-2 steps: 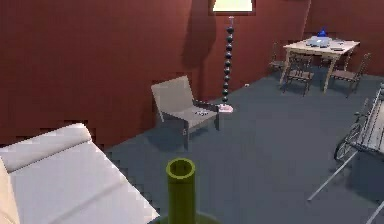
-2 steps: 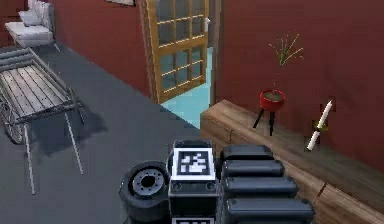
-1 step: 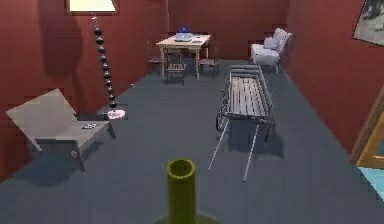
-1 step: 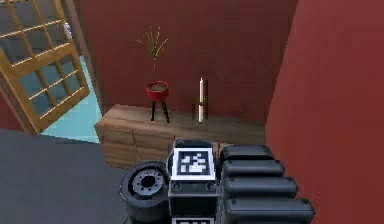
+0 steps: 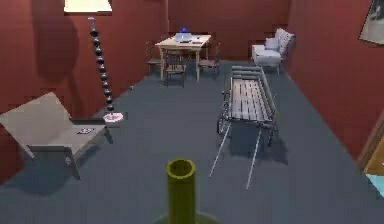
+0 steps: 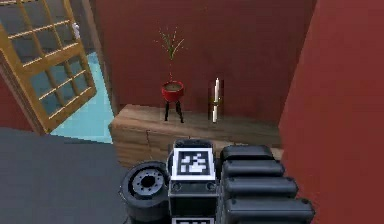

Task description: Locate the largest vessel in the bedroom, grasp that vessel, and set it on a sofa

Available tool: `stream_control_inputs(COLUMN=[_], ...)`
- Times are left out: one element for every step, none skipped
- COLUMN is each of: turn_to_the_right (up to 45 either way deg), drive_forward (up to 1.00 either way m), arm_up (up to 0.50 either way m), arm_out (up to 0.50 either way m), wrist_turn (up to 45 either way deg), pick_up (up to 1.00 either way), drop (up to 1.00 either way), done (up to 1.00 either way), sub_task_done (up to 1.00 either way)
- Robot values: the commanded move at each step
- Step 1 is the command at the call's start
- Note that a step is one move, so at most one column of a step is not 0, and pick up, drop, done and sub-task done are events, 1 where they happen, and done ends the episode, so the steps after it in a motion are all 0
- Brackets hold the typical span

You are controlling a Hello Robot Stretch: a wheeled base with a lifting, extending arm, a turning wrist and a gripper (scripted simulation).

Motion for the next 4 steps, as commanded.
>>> stream_control_inputs(turn_to_the_right=[-45.0, -45.0, -45.0, -21.0], drive_forward=[0.0, 0.0, 0.0, 0.0], arm_up=[0.0, 0.0, 0.0, 0.0], arm_out=[0.0, 0.0, 0.0, 0.0], wrist_turn=[0.0, 0.0, 0.0, 0.0], pick_up=[0.0, 0.0, 0.0, 0.0], drop=[0.0, 0.0, 0.0, 0.0], done=[0.0, 0.0, 0.0, 0.0], sub_task_done=[0.0, 0.0, 0.0, 0.0])
